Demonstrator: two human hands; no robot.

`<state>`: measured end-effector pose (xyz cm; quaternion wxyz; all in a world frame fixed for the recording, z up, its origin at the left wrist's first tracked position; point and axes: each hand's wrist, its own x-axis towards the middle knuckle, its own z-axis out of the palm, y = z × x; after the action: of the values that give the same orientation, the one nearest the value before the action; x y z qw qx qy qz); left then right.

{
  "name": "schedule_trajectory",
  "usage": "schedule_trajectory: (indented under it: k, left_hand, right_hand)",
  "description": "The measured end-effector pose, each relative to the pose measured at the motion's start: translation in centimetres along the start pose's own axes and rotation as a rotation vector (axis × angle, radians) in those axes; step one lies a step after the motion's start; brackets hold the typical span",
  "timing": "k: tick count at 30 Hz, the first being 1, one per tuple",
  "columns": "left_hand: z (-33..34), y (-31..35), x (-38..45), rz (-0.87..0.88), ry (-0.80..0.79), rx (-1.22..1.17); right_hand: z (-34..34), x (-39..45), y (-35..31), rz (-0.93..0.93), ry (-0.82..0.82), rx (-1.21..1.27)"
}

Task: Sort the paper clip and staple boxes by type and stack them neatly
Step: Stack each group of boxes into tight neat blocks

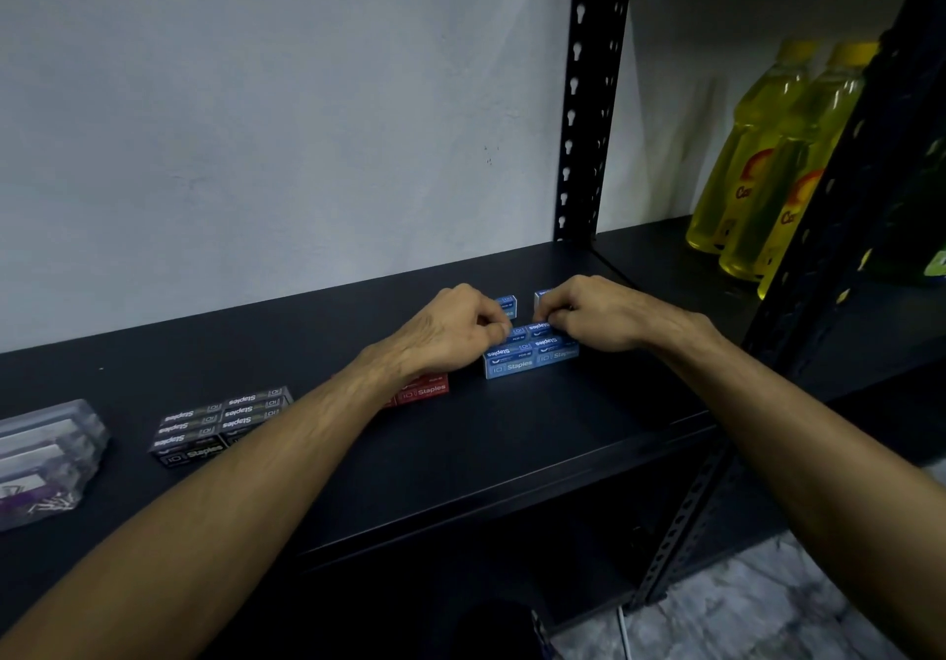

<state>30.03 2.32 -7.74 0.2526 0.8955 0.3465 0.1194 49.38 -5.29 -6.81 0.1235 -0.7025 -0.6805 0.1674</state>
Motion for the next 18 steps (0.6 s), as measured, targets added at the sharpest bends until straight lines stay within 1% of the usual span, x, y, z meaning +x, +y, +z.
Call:
schedule_trajectory:
  k: [10, 12, 15, 18]
  left_hand:
    - [-0.1, 0.3, -1.0, -0.005, -0.009, -0.034]
    - [-0.1, 0.3, -1.2, 0.002, -0.022, -0.042]
    - [-0.1, 0.4, -1.3, 0.003, -0.061, -0.022]
    - [0.1, 0.4, -1.4, 0.014, -0.072, 0.046]
  right_hand:
    - [-0.1, -0.9, -0.8, 0.036, -0.034, 0.037]
    - [-0.2, -1.2, -0.9, 0.048, -0.069, 0.044]
    - [-0.2, -1.5, -1.1, 0.055, -0.112, 0.0]
    - [0.1, -1.7, -1.3, 0.04, -0.101, -0.06]
